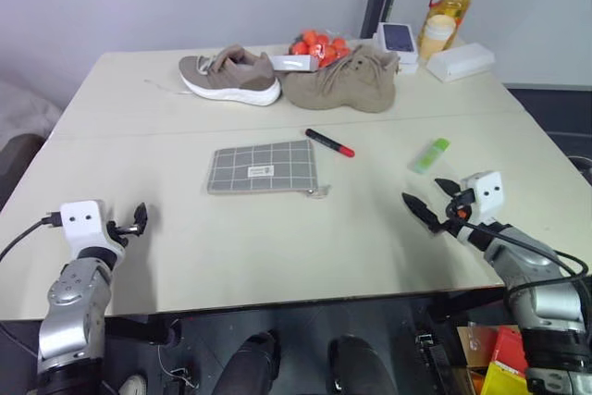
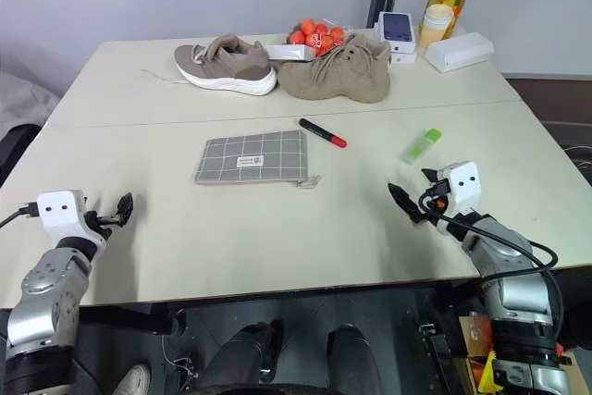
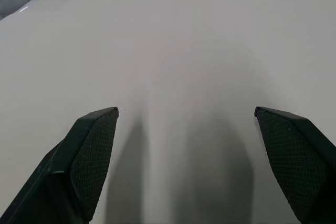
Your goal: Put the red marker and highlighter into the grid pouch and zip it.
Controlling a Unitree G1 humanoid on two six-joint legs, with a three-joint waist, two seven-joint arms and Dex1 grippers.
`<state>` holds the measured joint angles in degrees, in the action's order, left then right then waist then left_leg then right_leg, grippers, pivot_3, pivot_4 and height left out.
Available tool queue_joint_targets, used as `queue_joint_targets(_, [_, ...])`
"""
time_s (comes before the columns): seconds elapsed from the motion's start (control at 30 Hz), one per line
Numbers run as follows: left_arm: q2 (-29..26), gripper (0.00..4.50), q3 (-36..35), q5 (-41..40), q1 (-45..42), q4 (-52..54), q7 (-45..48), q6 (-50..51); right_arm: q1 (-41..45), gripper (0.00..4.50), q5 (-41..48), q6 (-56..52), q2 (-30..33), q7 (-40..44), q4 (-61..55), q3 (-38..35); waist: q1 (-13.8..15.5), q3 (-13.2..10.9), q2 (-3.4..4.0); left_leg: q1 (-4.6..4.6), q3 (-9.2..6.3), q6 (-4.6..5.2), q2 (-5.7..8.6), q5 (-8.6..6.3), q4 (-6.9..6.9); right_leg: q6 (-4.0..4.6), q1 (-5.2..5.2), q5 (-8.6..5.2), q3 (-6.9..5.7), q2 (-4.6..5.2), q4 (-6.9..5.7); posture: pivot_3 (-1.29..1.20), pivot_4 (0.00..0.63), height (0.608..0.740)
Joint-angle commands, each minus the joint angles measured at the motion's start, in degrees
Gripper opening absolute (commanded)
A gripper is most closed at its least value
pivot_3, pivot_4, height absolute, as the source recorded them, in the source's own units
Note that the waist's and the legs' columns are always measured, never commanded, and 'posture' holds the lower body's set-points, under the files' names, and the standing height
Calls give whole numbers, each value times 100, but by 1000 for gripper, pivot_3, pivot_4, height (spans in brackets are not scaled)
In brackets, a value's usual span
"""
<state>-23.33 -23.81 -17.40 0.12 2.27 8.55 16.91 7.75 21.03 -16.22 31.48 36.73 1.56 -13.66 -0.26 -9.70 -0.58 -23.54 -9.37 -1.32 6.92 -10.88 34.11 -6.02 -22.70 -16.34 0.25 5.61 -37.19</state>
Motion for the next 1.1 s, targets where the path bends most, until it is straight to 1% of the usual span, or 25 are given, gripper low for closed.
queue_joint_targets(0.03, [-18,4444,-168,19,-35,165,-66,-75,164,4500,8,133,-2,51,20,-27,6,0,0,0,0,0,0,0,0,0,0,0,0,0,0,0,150,740])
queue_joint_targets(0.23, [86,4444,-199,-103,-123,89,-35,-151,360,4500,61,34,-32,91,-68,69,41,0,0,0,0,0,0,0,1,1,-1,0,0,-1,-1,0,150,740])
queue_joint_targets(0.47, [182,4444,-82,-27,-162,65,-15,-307,606,4500,78,-208,-305,-50,-630,482,74,0,0,0,1,0,0,0,0,0,-2,0,1,-1,-1,0,150,740])
queue_joint_targets(0.67, [290,4444,79,55,-131,69,13,-369,1066,4500,-22,-410,-931,-354,-1069,1100,87,0,0,0,-1,0,-1,0,1,1,-2,1,1,-2,-1,0,150,740])
queue_joint_targets(0.87, [264,4444,178,121,-254,-51,86,-367,1360,4500,-200,-538,-1571,-743,-1119,1658,89,0,0,0,-1,-1,0,0,0,1,-4,1,1,-2,-1,0,150,740])
queue_joint_targets(0.93, [207,4500,217,145,-344,-131,144,-381,1647,3979,-459,-606,-1778,-954,-725,1881,84,0,0,0,-2,-1,0,0,0,1,-5,1,0,-3,-3,0,150,740])
queue_joint_targets(0.97, [194,4500,223,155,-370,-155,165,-387,1726,3581,-540,-621,-1831,-1016,-613,1935,83,0,0,1,-3,-1,0,0,0,2,-6,2,0,-5,-3,0,150,740])
queue_joint_targets(1.03, [159,4500,256,205,-428,-219,214,-422,2009,2630,-799,-651,-2044,-1297,-211,2071,64,0,-1,3,-2,-2,0,2,0,4,-12,3,0,-6,-5,0,150,740])
queue_joint_targets(1.07, [151,4500,263,223,-444,-237,227,-431,2096,2034,-887,-667,-2103,-1366,-84,2115,64,0,0,3,-3,-3,0,2,0,3,-12,3,-1,-7,-6,0,150,740])
queue_joint_targets(1.1, [150,4500,264,237,-454,-248,238,-435,2148,1557,-945,-675,-2140,-1400,-5,2138,63,0,-1,3,-3,-4,0,3,-1,3,-23,3,-1,-7,-6,0,150,740])
